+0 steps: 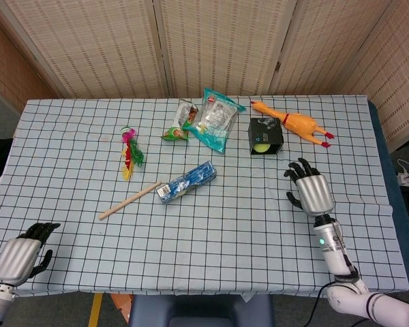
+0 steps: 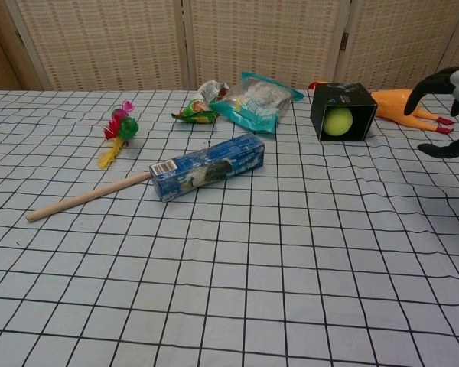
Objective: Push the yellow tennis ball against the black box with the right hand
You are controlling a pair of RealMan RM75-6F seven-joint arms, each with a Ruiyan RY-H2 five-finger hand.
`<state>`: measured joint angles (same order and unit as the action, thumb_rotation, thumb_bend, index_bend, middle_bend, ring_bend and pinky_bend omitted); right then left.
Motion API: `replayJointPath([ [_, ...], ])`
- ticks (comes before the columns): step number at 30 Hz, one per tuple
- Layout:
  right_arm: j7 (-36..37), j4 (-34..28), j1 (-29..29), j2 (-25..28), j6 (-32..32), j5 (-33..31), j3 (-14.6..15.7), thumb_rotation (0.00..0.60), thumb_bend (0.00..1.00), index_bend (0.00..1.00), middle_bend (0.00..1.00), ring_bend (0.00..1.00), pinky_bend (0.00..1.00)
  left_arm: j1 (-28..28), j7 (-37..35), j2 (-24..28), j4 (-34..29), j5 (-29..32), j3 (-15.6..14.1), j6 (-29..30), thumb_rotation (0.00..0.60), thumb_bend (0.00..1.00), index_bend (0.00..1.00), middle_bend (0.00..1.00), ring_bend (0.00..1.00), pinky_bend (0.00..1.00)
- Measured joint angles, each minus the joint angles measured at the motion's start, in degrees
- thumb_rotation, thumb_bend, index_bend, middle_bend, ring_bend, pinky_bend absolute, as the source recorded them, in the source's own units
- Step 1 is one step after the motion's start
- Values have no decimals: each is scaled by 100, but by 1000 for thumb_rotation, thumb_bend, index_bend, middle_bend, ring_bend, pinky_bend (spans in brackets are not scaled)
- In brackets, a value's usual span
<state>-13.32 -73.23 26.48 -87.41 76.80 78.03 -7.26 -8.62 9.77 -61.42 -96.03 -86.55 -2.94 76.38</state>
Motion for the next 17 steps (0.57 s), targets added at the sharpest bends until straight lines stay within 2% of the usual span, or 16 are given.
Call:
replayJointPath([
  [3,-640,-924,-442,611,330,-82,99,600,158,291,268,104,391,7,15,-2,-2,-1,-1,5,600,521,185,196,157,460],
  [6,-1127,-1425,-872,1032,645,-127,265,600,157,246,248,63,343,11,27,-1,-14,-8,-1,13,600,521,185,198,157,460],
  [10,-1312,-1548,-1158,1138,870,-118,419,600,157,226,203,24,309,24,38,3,-25,-43,-9,40,600,520,185,199,157,460],
  [17,-1194,-1407,-1296,1115,826,-59,474,600,157,214,171,0,308,48,46,12,-44,-103,-26,89,600,521,185,199,157,460],
])
